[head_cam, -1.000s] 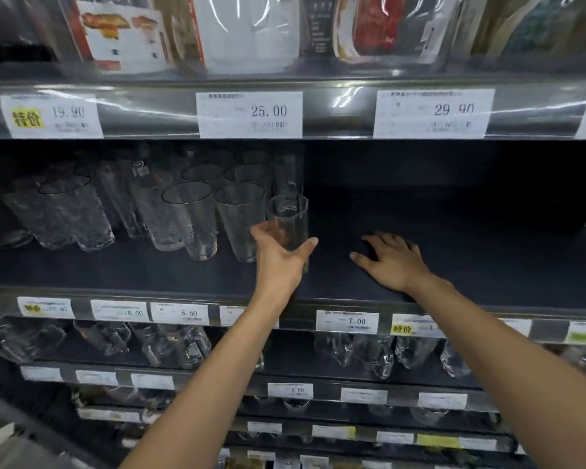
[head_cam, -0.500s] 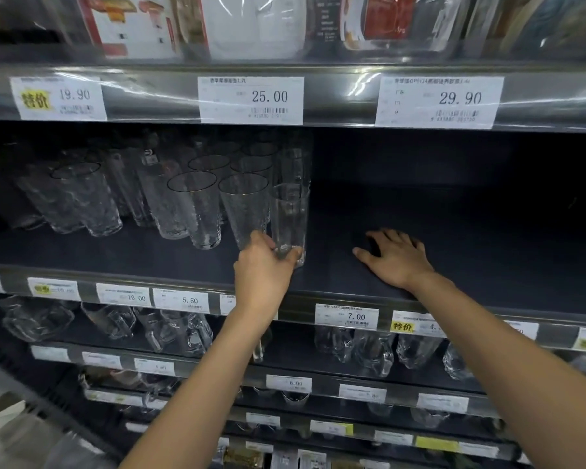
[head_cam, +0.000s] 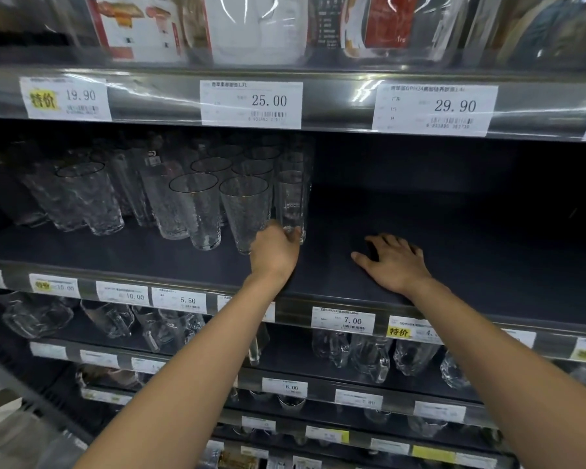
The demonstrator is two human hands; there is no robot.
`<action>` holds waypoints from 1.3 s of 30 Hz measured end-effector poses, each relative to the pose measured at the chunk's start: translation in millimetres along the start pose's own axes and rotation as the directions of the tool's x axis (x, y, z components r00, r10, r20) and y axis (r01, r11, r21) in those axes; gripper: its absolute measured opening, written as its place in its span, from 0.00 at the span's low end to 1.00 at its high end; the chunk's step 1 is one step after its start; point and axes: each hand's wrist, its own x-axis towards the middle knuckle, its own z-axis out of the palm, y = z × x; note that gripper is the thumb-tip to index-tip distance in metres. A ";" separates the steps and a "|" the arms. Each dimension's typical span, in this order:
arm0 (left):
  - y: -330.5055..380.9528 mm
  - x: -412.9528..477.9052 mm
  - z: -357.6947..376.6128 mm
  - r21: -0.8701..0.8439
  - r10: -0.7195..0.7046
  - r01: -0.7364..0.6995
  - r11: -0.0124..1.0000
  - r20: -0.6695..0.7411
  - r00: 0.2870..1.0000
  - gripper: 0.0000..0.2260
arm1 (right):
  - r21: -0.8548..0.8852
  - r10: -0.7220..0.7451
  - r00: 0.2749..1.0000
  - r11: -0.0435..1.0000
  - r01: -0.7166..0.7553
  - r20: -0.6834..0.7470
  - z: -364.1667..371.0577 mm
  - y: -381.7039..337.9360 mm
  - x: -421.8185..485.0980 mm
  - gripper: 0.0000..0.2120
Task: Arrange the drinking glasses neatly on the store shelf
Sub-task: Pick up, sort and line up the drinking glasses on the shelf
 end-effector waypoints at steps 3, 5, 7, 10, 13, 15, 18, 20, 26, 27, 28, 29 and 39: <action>1.4 5.7 2.9 0.038 0.002 -0.002 0.999 0.005 1.000 0.20 | 0.000 -0.003 1.000 1.000 0.003 0.002 0.8 -0.4 0.8 0.33; 2.1 8.7 4.7 0.055 0.009 -0.009 0.998 0.002 1.000 0.21 | -0.004 0.001 1.000 1.000 -0.001 0.004 1.3 0.1 1.5 0.33; 3.0 10.5 5.7 0.077 0.012 -0.012 0.997 0.002 1.000 0.21 | -0.007 0.003 1.000 1.000 -0.003 0.003 1.3 0.8 2.0 0.33; 2.6 12.9 8.0 0.099 0.014 -0.014 0.995 -0.003 1.000 0.22 | -0.010 0.000 1.000 1.000 0.000 -0.004 1.3 0.8 2.0 0.32; 1.9 14.7 10.0 0.114 0.020 -0.018 0.993 -0.017 1.000 0.21 | -0.014 -0.005 1.000 1.000 0.005 -0.010 1.6 0.8 2.2 0.33; 1.6 15.9 10.9 0.121 0.022 -0.019 0.992 -0.022 1.000 0.22 | -0.013 -0.007 1.000 1.000 0.007 -0.013 2.0 0.9 2.4 0.32; 1.7 16.7 11.6 0.141 0.014 -0.010 0.990 -0.028 1.000 0.22 | -0.016 -0.007 1.000 1.000 0.007 -0.014 2.4 0.9 2.6 0.32; 2.0 17.0 12.1 0.149 0.009 -0.005 0.989 -0.029 1.000 0.21 | -0.017 -0.004 1.000 1.000 0.004 -0.017 3.0 1.0 3.2 0.32; 1.4 18.8 12.8 0.153 0.004 -0.001 0.988 -0.020 1.000 0.20 | -0.012 -0.002 1.000 1.000 0.002 -0.014 2.8 1.1 3.0 0.32; 1.3 19.3 13.0 0.153 0.002 0.001 0.988 -0.018 1.000 0.20 | -0.012 -0.002 1.000 1.000 0.001 -0.013 2.7 1.0 3.0 0.32; 1.2 19.7 13.1 0.155 0.001 0.001 0.988 -0.015 1.000 0.20 | -0.013 -0.001 1.000 1.000 0.001 -0.012 2.6 1.0 3.1 0.33; 1.0 20.2 13.5 0.157 0.001 0.001 0.988 -0.012 1.000 0.20 | -0.013 0.000 1.000 1.000 0.000 -0.012 2.6 0.9 3.1 0.33; -0.6 22.5 15.8 0.166 -0.004 0.004 0.986 -0.004 1.000 0.19 | -0.007 0.000 1.000 1.000 -0.001 -0.017 3.1 1.6 3.4 0.32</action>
